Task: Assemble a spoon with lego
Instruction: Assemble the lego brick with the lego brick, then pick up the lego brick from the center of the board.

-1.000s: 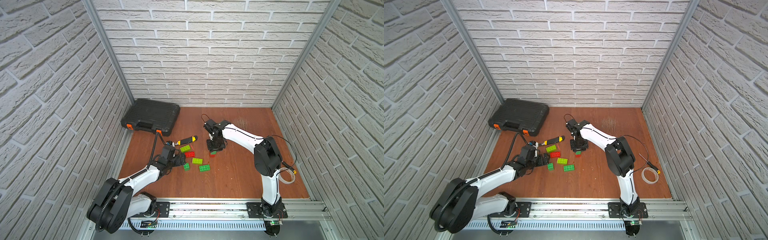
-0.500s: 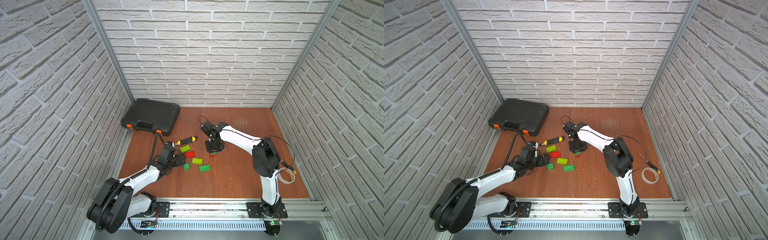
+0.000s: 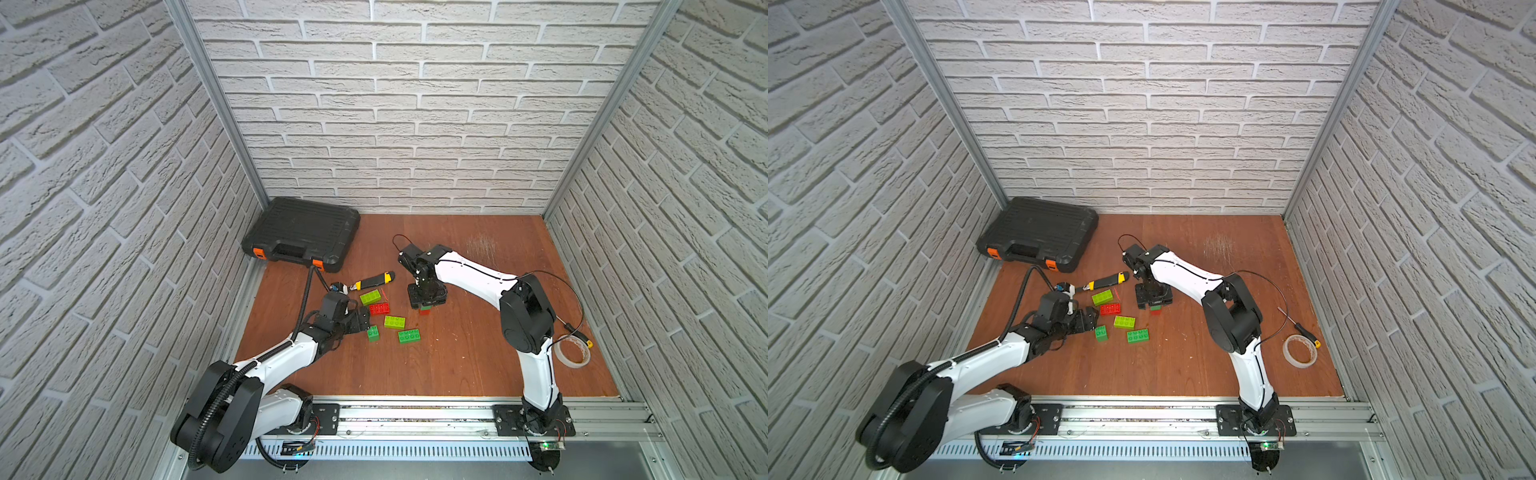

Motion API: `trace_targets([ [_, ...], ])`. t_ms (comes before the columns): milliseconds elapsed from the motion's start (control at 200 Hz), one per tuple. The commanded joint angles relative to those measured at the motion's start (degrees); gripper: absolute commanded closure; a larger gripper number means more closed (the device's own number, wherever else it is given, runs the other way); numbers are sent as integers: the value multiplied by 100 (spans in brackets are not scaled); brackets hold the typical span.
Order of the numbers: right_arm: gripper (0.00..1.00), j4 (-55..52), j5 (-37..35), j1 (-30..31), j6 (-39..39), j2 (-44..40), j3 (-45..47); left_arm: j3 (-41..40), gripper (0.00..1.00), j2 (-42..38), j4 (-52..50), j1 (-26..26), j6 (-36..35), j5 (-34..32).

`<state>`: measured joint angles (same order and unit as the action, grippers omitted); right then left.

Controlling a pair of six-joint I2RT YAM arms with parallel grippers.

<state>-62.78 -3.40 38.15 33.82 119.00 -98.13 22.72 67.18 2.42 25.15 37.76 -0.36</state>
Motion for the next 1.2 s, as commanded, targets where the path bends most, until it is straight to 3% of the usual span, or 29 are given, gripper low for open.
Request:
trace_targets([
  [0, 33, -231, -115, 63, 66, -272, -194, -92, 2, -154, -1, -39, 45, -9],
  [430, 26, 236, -387, 1064, 774, -1599, 974, -276, 2, -1206, -418, -176, 216, 109],
  [685, 21, 1139, 47, 1512, 1004, -1166, 1511, -566, 2, -1904, -739, -177, 432, 138],
  [1195, 21, 925, -117, 1581, 907, -281, 1172, -814, 2, -2237, -919, -178, 573, 119],
])
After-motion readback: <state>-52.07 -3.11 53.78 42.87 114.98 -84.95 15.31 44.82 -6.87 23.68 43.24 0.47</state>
